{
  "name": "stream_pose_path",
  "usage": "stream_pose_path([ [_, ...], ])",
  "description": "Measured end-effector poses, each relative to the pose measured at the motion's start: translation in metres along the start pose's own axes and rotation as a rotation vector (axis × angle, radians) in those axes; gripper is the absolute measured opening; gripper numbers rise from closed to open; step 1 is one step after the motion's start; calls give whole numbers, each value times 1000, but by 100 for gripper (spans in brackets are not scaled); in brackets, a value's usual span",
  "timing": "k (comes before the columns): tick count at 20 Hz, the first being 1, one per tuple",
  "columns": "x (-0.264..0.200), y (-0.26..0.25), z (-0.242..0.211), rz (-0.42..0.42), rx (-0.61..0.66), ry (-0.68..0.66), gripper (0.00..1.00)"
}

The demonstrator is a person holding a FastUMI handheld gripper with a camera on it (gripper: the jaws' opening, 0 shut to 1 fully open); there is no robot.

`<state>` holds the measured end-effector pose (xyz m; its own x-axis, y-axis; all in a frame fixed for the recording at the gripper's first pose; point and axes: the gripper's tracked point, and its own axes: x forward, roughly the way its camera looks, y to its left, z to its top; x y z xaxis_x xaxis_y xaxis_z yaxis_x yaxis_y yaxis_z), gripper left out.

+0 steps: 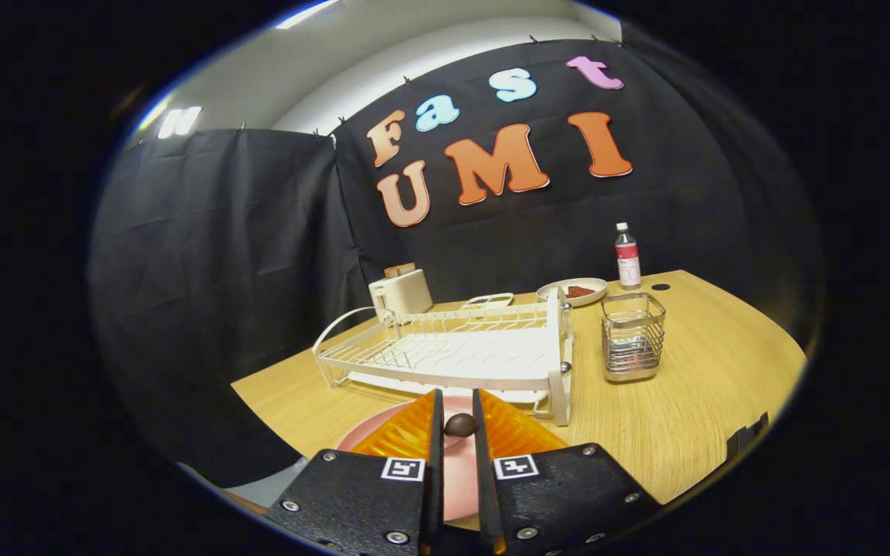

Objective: Take the plate from the dish rack, then take the spoon from the basket and place it into the plate.

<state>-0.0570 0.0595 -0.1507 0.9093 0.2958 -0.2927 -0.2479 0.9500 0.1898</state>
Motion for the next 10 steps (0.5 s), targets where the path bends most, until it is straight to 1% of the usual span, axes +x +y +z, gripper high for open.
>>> stream_pose_path([
  [4,1,6,13,7,1,-39,24],
  [7,0,1,34,-22,-3,-85,30],
  [9,-3,-4,59,-53,-5,-136,37],
  [10,-6,-6,72,-73,-10,-168,45],
])
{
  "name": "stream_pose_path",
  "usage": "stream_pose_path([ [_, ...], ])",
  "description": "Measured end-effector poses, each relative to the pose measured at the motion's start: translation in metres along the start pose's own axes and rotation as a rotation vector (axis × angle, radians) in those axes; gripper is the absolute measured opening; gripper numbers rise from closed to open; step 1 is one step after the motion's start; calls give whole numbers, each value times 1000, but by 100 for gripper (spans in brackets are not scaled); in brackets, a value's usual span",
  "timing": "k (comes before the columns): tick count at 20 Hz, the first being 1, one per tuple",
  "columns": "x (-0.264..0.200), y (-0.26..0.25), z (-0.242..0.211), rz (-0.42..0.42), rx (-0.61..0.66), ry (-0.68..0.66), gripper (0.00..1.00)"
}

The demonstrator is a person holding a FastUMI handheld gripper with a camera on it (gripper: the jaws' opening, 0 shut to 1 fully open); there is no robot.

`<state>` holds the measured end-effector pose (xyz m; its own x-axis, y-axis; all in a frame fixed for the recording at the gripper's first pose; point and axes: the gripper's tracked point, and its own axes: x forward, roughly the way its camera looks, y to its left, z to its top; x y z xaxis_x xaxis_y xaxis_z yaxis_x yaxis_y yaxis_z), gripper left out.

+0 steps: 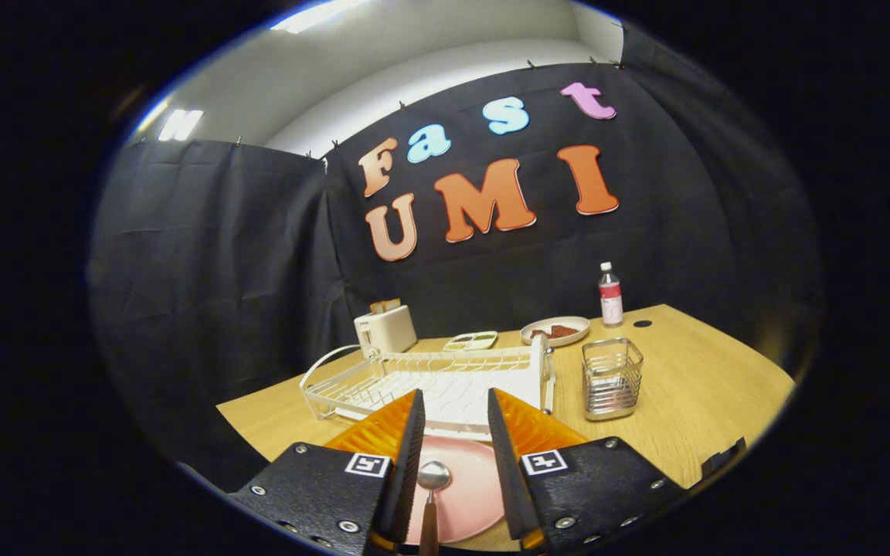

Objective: Take the plate from the dish rack, then take the spoon from the basket and place it into the plate.

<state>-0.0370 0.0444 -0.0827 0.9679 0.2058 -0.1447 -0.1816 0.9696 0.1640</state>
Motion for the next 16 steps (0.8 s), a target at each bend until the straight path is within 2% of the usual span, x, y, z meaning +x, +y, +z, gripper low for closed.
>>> stream_pose_path([
  [2,1,-12,25,-61,-29,-53,62],
  [4,3,-21,45,-119,-69,-96,74],
  [6,6,-29,61,-172,-103,-129,80],
  [16,8,-16,128,-242,-163,-243,88],
])
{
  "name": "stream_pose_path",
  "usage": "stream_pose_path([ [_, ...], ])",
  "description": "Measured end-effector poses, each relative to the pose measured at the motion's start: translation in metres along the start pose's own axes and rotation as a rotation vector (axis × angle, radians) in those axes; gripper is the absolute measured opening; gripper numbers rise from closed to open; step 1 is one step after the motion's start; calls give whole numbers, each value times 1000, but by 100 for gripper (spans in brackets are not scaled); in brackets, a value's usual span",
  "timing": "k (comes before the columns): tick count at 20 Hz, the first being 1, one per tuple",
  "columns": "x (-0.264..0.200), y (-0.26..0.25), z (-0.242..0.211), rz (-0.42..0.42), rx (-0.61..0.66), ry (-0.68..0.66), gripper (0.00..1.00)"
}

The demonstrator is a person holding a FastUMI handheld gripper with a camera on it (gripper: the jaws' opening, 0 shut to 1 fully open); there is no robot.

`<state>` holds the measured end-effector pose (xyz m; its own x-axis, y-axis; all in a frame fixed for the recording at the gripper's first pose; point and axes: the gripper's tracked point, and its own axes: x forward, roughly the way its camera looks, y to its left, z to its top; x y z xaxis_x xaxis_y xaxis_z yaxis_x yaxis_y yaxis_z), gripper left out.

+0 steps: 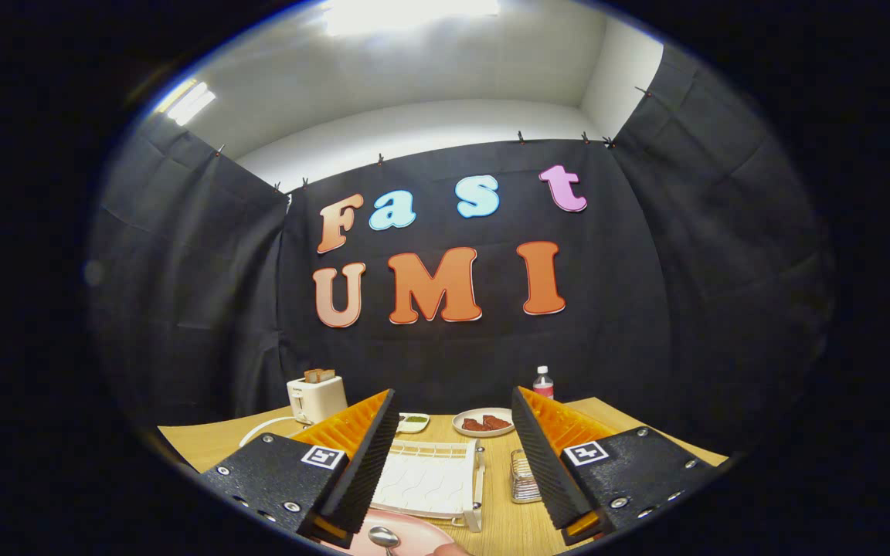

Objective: Take the plate from the dish rack, then take the spoon from the basket and place it into the plate.

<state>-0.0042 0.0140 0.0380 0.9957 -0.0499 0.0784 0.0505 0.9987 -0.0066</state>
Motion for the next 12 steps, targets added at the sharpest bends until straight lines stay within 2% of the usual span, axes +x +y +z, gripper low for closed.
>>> stream_pose_path([
  [6,3,6,34,-42,-40,-19,90],
  [8,-6,13,28,-24,-49,-13,90],
  [12,-13,13,24,-36,-34,-38,91],
])
